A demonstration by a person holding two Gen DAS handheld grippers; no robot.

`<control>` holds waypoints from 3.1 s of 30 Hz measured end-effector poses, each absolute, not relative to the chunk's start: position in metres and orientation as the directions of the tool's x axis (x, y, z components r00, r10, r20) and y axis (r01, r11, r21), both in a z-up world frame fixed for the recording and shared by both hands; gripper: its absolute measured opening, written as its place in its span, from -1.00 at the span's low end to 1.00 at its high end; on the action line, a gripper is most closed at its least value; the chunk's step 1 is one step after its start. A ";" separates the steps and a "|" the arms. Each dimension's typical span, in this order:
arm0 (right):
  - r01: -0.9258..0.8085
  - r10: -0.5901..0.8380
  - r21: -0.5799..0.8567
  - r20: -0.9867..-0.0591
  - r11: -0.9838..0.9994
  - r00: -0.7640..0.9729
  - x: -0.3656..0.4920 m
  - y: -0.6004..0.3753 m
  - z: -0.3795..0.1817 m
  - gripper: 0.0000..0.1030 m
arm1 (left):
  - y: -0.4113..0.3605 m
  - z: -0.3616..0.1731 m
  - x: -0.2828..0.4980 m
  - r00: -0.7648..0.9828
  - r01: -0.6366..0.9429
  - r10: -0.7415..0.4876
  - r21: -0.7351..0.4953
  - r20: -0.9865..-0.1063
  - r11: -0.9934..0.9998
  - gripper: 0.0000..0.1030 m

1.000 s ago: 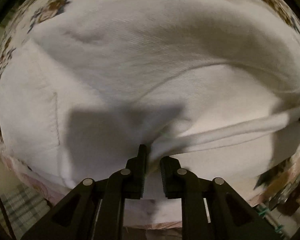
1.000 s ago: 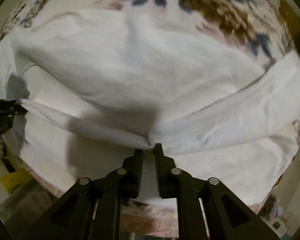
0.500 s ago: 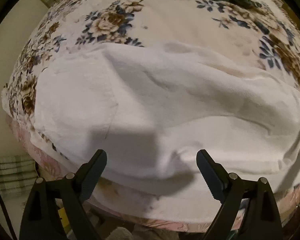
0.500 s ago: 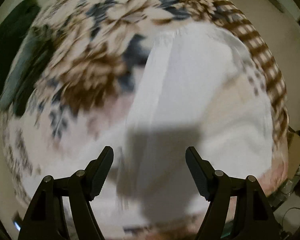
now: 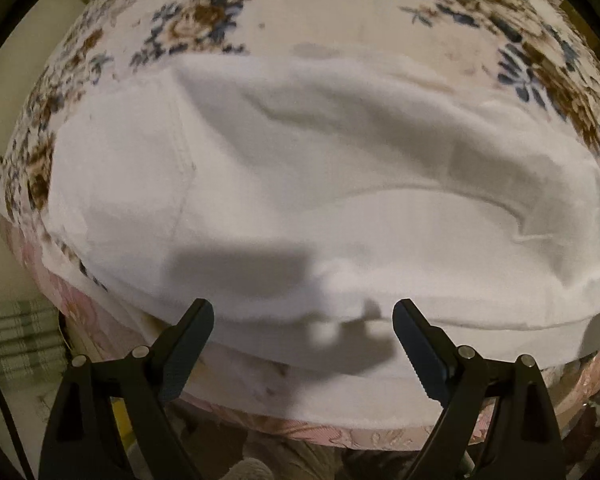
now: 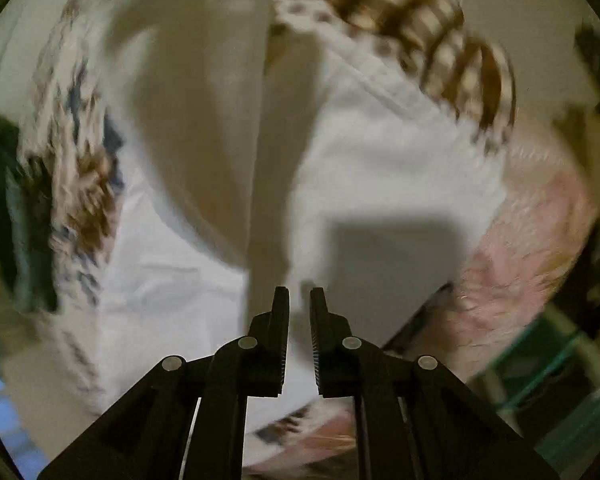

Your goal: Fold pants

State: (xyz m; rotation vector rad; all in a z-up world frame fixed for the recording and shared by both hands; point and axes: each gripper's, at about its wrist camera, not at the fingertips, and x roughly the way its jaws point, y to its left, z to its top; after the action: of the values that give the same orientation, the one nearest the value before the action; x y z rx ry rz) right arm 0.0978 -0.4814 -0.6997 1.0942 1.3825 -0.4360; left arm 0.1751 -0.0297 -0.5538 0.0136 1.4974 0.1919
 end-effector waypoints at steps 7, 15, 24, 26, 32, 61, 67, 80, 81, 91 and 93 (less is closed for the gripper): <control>0.834 0.389 0.480 -0.848 0.272 0.361 0.078 -0.488 -0.715 -0.34 | -0.018 -0.566 0.175 0.019 -0.186 0.073 0.068 -0.997 0.980 0.78; 0.731 0.435 0.673 -0.695 0.114 0.572 0.025 -0.475 -0.716 0.69 | 0.028 -0.584 0.173 0.033 -0.442 -0.138 -0.138 -0.990 0.887 0.78; 0.773 0.356 0.552 -0.822 0.312 0.444 0.044 -0.476 -0.727 -0.82 | 0.079 -0.609 0.165 0.124 -0.681 -0.202 -0.231 -0.972 0.695 -0.69; 0.760 0.321 0.533 -0.842 0.373 0.433 0.036 -0.477 -0.712 -0.89 | 0.085 -0.603 0.156 0.141 -0.663 -0.179 -0.227 -0.974 0.713 -0.91; 0.746 0.311 0.544 -0.837 0.384 0.450 0.004 -0.482 -0.669 -0.92 | 0.097 -0.567 0.117 0.171 -0.599 -0.134 -0.211 -0.976 0.772 -0.97; 0.786 0.299 0.462 -0.883 0.411 0.362 0.000 -0.493 -0.682 -0.91 | 0.120 -0.557 0.077 0.282 -0.655 -0.278 -0.396 -0.918 0.643 -0.92; 0.805 0.353 0.370 -0.910 0.464 0.215 0.007 -0.498 -0.729 -0.72 | 0.111 -0.598 0.105 0.174 -0.680 -0.280 -0.321 -0.944 0.659 -0.83; 0.779 0.328 0.342 -0.926 0.525 0.186 0.009 -0.486 -0.661 0.15 | 0.090 -0.537 0.126 0.156 -0.431 -0.063 -0.125 -0.986 0.894 0.92; 0.807 0.314 0.333 -0.930 0.489 0.193 0.003 -0.492 -0.663 0.15 | 0.094 -0.539 0.128 0.150 -0.440 -0.064 -0.124 -0.987 0.889 0.92; 0.903 0.240 0.350 -0.926 0.247 0.293 -0.024 -0.532 -0.722 -0.75 | 0.093 -0.570 0.139 0.096 -0.468 -0.079 -0.115 -0.992 0.876 0.92; 0.909 0.184 0.316 -0.944 0.272 0.273 -0.025 -0.526 -0.710 -0.80 | 0.089 -0.574 0.138 0.079 -0.457 -0.086 -0.112 -0.993 0.883 0.92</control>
State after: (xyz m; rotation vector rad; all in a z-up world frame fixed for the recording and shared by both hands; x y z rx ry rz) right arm -0.0251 -0.5255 -0.7102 1.2113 1.2096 -0.6963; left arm 0.1382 0.0890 -0.5740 -0.4526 1.4802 0.2922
